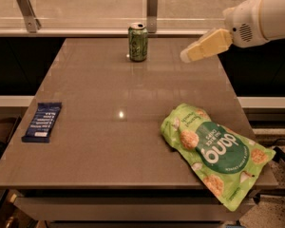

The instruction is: Move green can near rxbar blueberry

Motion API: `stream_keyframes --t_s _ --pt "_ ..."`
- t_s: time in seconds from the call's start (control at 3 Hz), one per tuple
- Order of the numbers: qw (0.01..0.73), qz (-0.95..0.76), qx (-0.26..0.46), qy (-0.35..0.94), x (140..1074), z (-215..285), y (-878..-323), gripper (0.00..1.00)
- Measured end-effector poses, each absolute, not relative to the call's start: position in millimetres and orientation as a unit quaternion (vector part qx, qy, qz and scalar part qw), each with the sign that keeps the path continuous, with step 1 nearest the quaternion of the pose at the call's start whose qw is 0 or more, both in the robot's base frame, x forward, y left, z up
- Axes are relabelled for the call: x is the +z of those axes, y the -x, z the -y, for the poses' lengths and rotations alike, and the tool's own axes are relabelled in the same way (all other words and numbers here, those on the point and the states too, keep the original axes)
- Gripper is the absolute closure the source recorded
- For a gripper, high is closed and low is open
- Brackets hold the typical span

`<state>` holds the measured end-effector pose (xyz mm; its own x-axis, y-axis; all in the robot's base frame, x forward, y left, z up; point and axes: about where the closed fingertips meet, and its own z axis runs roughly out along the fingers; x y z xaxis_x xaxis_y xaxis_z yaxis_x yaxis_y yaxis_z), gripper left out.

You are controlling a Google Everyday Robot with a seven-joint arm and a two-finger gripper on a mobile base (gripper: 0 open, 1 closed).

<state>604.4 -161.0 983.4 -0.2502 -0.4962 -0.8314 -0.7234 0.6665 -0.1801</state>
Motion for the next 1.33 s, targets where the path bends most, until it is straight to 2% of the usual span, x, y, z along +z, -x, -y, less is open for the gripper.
stream_keyframes --t_s 0.67,1.33 --pt "0.479 -0.776 0.128 0.389 964 137 -638 0.00" --pt "0.484 -0.771 0.154 0.385 949 143 -700 0.00"
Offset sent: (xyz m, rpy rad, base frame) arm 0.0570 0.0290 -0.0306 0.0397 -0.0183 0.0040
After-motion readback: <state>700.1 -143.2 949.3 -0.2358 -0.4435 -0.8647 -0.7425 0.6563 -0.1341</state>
